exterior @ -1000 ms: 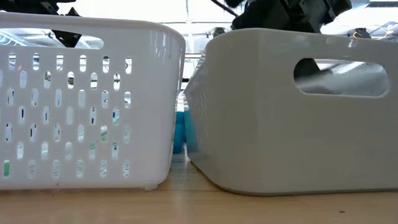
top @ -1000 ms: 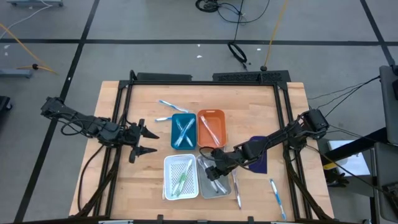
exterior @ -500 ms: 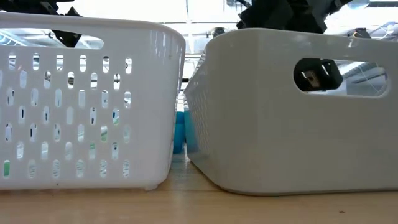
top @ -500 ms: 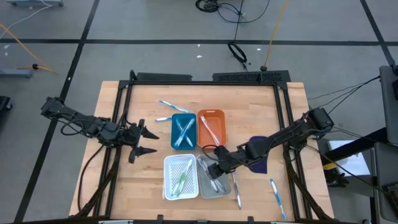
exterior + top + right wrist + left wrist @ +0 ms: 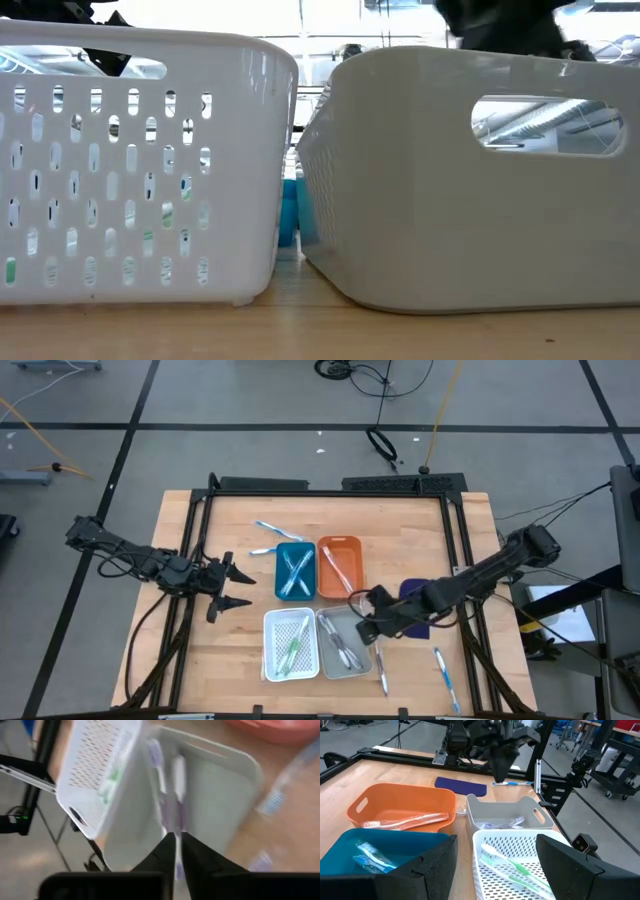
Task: Pick & Place Toothbrushes
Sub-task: Put the purple toothbrush into the gray bin
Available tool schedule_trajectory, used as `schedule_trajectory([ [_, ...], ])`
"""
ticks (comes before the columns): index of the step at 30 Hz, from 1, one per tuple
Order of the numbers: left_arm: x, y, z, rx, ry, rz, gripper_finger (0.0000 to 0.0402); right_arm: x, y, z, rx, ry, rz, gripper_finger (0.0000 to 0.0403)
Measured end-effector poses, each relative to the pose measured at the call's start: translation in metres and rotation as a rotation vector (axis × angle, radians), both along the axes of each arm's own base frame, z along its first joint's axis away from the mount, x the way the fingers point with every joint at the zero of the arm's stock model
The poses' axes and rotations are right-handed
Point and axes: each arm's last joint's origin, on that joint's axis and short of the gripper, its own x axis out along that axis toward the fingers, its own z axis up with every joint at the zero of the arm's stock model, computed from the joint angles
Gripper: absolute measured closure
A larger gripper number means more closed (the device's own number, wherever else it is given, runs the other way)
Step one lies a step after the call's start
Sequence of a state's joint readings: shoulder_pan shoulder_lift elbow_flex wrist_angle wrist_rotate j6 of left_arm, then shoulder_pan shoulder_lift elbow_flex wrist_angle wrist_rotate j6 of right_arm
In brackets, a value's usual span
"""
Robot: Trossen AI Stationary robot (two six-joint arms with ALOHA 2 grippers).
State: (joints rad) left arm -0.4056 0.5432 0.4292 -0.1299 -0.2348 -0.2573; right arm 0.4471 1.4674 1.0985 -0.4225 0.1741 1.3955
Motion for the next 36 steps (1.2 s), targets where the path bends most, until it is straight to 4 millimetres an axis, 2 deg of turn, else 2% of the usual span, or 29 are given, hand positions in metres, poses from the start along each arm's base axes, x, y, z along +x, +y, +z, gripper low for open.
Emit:
schedule_trajectory([
  [3,0.0,0.0,0.0,0.0,0.0,0.0,0.0131,-0.019,0.001,0.008,0.014,0.059,-0.009,0.0398],
  [7,0.0,0.0,0.0,0.0,0.0,0.0,0.0131,-0.037,0.006,0.016,0.077,0.119,0.011,0.0398],
  [18,0.0,0.0,0.001,-0.014,-0.003,0.003,0.0131,-0.067,0.037,0.01,0.135,0.287,0.245,0.0401],
  [23,0.0,0.0,0.001,-0.016,-0.002,0.004,0.0131,-0.071,0.043,0.01,0.096,0.278,0.359,0.04],
  [28,0.0,0.0,0.001,-0.038,0.0,0.01,0.0131,-0.07,0.044,0.006,0.117,0.313,0.341,0.0396],
  [32,0.0,0.0,0.001,-0.04,0.0,0.011,0.0131,-0.068,0.046,0.001,0.112,0.332,0.331,0.0369],
  [36,0.0,0.0,0.001,-0.04,-0.001,0.01,0.0131,-0.065,0.049,-0.003,0.135,0.356,0.298,0.0325],
])
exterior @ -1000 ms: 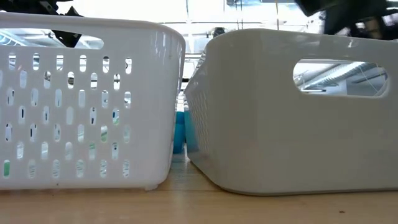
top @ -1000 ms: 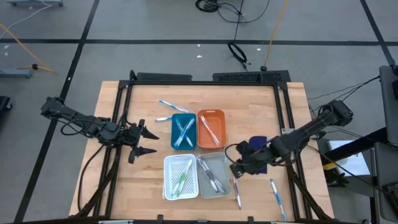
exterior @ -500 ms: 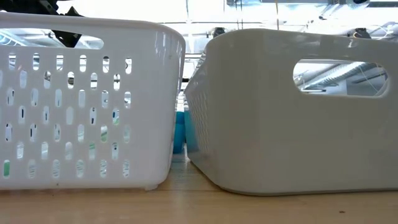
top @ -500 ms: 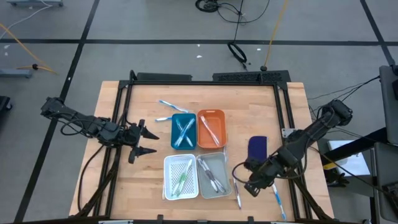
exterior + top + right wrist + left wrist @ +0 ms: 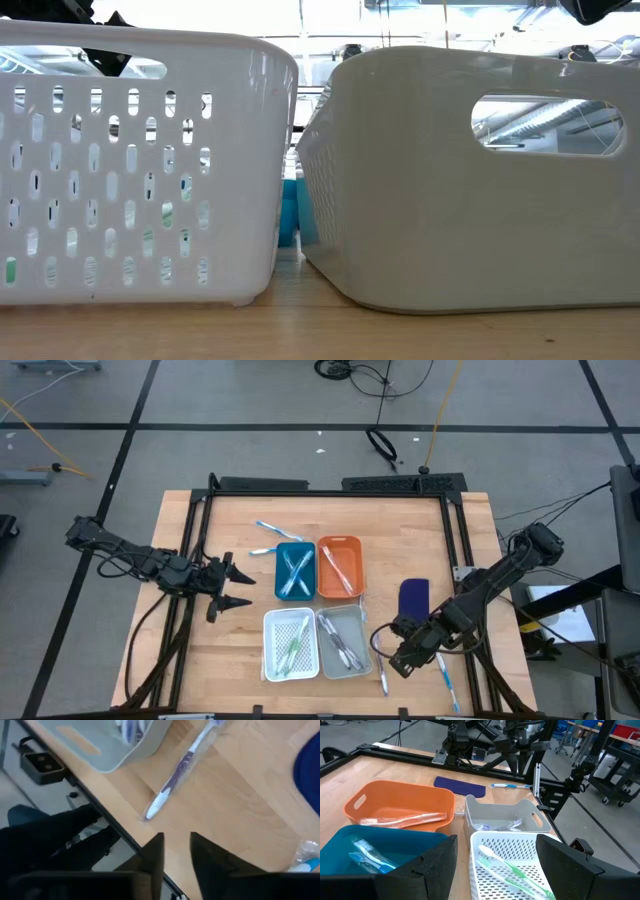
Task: Pick & Place Toothbrushes
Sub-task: Put the purple toothbrush into the gray bin
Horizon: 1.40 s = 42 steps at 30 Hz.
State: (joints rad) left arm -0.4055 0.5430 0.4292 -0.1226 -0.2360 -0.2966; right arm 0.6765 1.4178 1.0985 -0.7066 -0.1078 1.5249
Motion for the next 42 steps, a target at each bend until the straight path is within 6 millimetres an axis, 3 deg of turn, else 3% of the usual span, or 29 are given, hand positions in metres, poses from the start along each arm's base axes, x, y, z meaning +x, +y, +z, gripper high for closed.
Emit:
schedule_trajectory([
  [8,0.0,0.0,0.0,0.007,0.002,-0.001,0.0131,0.004,0.006,-0.012,0.007,0.077,-0.083,0.0223],
  [13,0.0,0.0,-0.001,0.009,0.005,-0.001,0.0131,0.013,0.013,-0.021,0.022,0.059,-0.079,0.0186],
  [42,0.0,0.0,-0.001,0.007,0.006,-0.001,0.0131,0.04,0.027,-0.075,-0.039,0.158,-0.256,0.0195],
])
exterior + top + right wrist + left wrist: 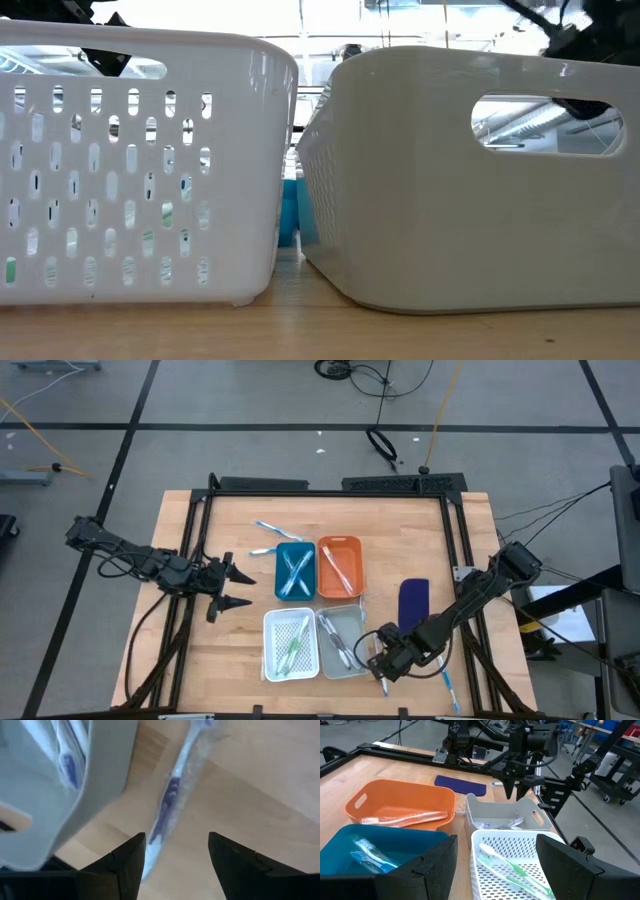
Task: Pick & Place Toothbrushes
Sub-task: Put the purple toothbrush into the gray bin
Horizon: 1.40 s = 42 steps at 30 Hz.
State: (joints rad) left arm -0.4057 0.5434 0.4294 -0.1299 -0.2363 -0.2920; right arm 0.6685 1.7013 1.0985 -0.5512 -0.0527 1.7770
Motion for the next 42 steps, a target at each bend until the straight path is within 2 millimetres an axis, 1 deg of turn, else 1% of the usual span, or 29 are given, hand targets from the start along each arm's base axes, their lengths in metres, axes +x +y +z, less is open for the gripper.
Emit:
schedule_trajectory([
  [5,0.0,0.0,0.0,-0.005,0.001,0.001,0.0131,0.005,-0.005,-0.006,-0.019,0.011,-0.011,0.0195],
  [16,0.0,0.0,0.0,-0.005,0.0,0.0,0.0131,0.013,-0.018,-0.01,-0.053,0.028,-0.014,0.0195],
  [22,0.0,0.0,0.0,-0.006,0.0,0.0,0.0131,0.016,-0.018,-0.016,-0.059,0.034,-0.014,0.0195],
  [27,0.0,0.0,0.0,-0.007,-0.001,0.0,0.0131,0.018,-0.019,-0.016,-0.054,0.016,-0.015,0.0195],
  [35,0.0,0.0,0.001,-0.01,-0.005,0.0,0.0131,0.012,-0.024,-0.032,-0.029,0.003,-0.066,0.0195],
  [42,0.0,0.0,0.002,-0.015,-0.016,0.0,0.0131,0.01,-0.026,-0.036,-0.046,0.015,-0.081,0.0195],
])
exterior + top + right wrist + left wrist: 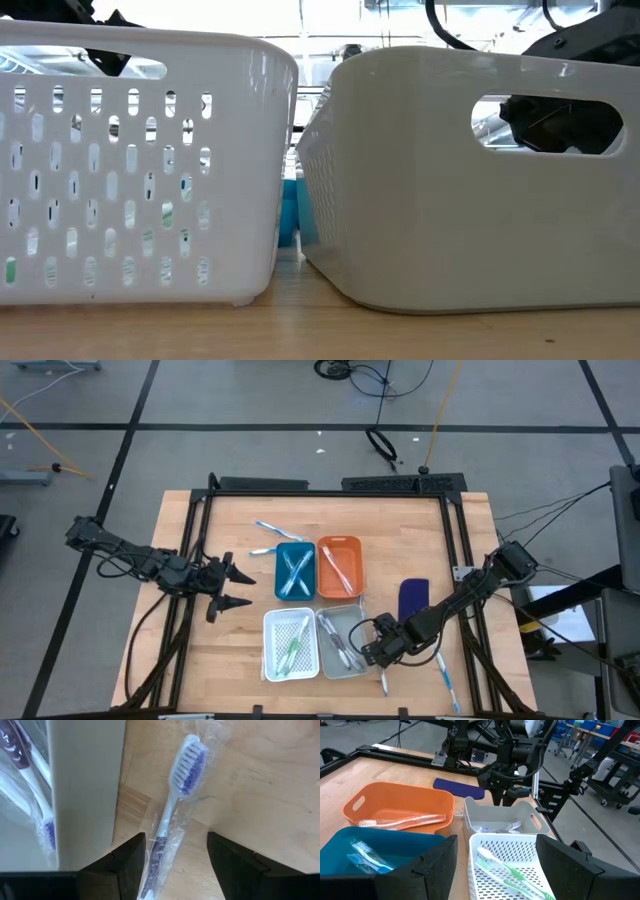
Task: Pick & Place Toothbrushes
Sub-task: Put the purple toothbrush into the gray bin
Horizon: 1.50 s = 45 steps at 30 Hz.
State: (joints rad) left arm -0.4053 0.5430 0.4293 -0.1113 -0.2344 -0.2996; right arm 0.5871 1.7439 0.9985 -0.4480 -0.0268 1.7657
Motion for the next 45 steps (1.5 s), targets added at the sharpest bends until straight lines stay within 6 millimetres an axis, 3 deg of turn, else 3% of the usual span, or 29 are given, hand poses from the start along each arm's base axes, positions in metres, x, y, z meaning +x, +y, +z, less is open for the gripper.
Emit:
schedule_trajectory([
  [29,0.0,0.0,0.001,0.005,-0.01,-0.002,0.0131,-0.001,-0.003,0.001,0.071,0.095,-0.058,0.0195],
  [38,0.0,0.0,0.001,0.025,-0.013,-0.006,0.0131,0.0,0.0,0.011,0.066,0.147,-0.065,0.0196],
  [45,0.0,0.0,0.001,0.05,-0.017,-0.012,0.0131,-0.002,-0.002,0.011,0.051,0.18,-0.073,0.0222],
])
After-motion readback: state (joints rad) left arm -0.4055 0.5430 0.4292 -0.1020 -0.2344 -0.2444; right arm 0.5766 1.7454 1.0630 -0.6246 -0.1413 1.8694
